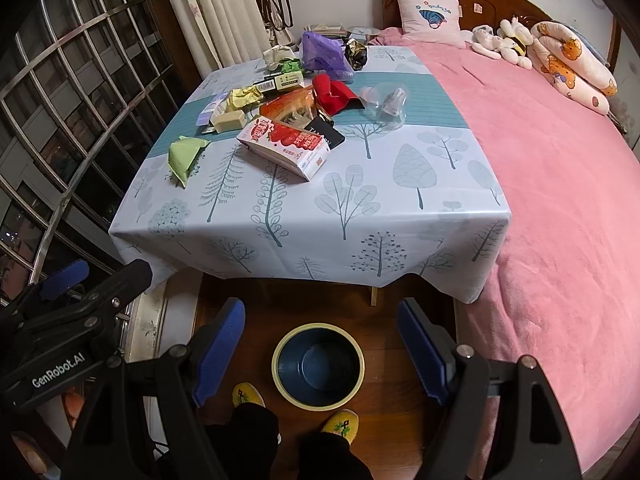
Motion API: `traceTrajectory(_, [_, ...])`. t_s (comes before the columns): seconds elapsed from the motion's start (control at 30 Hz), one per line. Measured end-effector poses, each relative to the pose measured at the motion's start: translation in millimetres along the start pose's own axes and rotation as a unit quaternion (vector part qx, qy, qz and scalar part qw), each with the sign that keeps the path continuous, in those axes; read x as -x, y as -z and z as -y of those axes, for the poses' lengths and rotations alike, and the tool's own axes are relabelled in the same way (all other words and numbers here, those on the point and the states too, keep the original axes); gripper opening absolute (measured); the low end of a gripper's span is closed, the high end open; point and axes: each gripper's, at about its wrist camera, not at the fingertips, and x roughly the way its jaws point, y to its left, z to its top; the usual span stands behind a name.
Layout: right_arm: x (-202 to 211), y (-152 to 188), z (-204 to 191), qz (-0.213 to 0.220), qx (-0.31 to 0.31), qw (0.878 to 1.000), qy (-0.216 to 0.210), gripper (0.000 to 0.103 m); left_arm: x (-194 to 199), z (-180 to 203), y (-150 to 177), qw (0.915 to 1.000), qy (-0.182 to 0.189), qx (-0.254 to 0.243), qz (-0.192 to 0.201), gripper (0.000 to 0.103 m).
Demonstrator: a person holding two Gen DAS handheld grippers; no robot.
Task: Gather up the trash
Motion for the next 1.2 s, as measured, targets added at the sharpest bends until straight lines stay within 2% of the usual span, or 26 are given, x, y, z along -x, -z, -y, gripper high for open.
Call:
traceTrajectory(0.53, [-0.2,-11.4,-9.4,0.006,0.006,1.000,-0.008,0.079,2.5,-2.1,-8.6,0.9999,-0.009,0.002,0.008,0.099])
traceTrajectory(0.83, [0.1,-28.7,-14.5,0.020,0.023,0.999,-0.022,0.079,7.8,-14.2,-19.3,0.9994,-0.024,0.025,0.008,0.098])
traceTrajectory(1.07, [-8.5,-47.9,-26.9,0.029,0.039,0.998,-0.026,0.079,5.6,-34.3,-38.2,0.9985,-0.026,0.040,0.027,0.098])
traceTrajectory(1.2, [-23.0,-67.6,-36.8,0.024,0.039,0.998,-0.030,0.079,-7.4,-56.2,-59.8,0.9981,-0.031,0.046,0.027,0.098])
